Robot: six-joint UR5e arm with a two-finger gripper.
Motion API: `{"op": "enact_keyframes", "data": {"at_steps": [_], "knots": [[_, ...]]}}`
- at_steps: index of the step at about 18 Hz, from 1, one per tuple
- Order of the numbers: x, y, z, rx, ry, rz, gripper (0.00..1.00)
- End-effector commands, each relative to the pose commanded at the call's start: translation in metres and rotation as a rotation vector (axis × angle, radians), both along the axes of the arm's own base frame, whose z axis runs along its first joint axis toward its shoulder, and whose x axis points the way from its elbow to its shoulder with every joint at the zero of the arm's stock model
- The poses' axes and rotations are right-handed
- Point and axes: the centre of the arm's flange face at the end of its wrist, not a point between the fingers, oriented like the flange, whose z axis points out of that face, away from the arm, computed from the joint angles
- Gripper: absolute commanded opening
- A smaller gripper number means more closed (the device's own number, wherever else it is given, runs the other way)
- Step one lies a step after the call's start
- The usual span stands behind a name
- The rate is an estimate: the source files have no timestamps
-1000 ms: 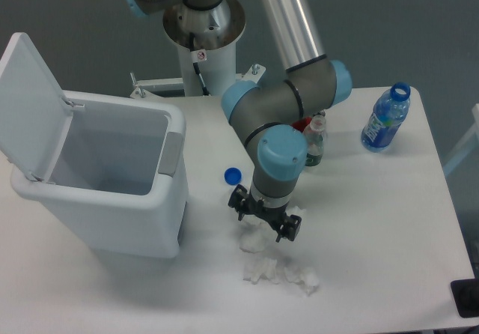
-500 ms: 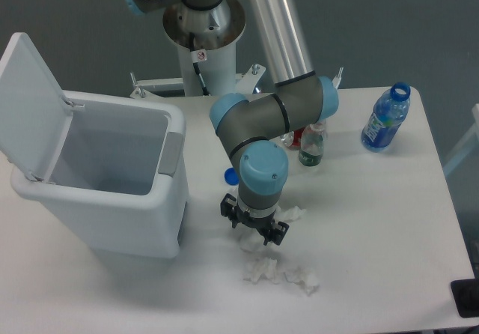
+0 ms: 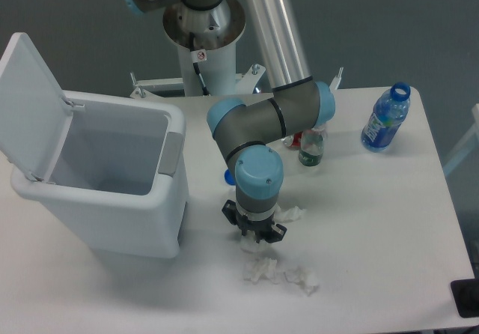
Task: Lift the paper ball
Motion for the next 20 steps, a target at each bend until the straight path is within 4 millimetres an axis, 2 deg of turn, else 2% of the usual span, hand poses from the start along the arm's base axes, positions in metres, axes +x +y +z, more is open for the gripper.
{"op": "enact_keyframes", "data": {"at_steps": [1,7,10,12,16,18,20], "knots": [[0.000,0.000,0.001,0.002,0.002,-0.002,0.00],[-0.005,0.002,0.008,0.011,0.013,0.000,0.00],[-0.021,0.006,0.031,0.044,0.047,0.009,0.00],[-0.027,0.009,0.039,0.056,0.061,0.012,0.00],[-0.057,-0.005,0.069,0.082,0.097,0.057,0.00],[-0.073,-0.024,0.089,0.080,0.099,0.070,0.00],[-0.079,-0.028,0.105,0.067,0.099,0.005,0.00]]}}
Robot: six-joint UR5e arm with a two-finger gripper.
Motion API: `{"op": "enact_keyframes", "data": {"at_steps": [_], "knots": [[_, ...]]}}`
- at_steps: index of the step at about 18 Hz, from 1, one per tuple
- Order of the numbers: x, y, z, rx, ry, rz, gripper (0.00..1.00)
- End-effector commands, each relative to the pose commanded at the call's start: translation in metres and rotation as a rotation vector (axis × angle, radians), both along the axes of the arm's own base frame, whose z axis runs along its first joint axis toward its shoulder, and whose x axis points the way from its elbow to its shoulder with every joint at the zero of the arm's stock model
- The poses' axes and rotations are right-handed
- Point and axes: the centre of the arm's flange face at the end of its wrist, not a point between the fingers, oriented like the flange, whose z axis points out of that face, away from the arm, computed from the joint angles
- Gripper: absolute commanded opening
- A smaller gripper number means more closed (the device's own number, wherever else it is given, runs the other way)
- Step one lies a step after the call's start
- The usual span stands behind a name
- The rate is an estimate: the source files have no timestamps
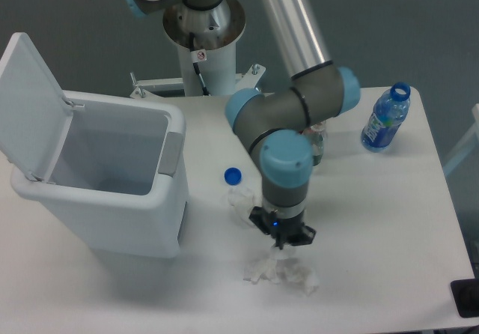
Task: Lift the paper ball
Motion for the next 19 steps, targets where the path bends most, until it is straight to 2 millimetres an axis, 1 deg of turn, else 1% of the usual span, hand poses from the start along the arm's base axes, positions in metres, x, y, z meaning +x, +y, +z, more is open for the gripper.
{"op": "enact_keyframes", "data": {"at_steps": [4,5,6,8,10,14,16,19], "knots": [[-0.028,-0.007,0.044,-0.027,-0.016,-0.041,0.00],[-0.032,-0.008,0.053,-0.037,-0.022,-0.075,0.00],[-0.040,-0.013,0.061,-0.039,-0.016,-0.104,0.00],[-0.053,-0.022,0.074,-0.032,0.003,-0.106,0.00],[-0.058,-0.022,0.084,-0.026,0.017,-0.113,0.00],[-0.059,-0.025,0.092,-0.034,0.018,-0.151,0.00],[-0.061,-0.028,0.100,-0.046,0.002,-0.174,0.00],[-0.061,-0.032,0.101,-0.055,-0.008,-0.192,0.00]]}}
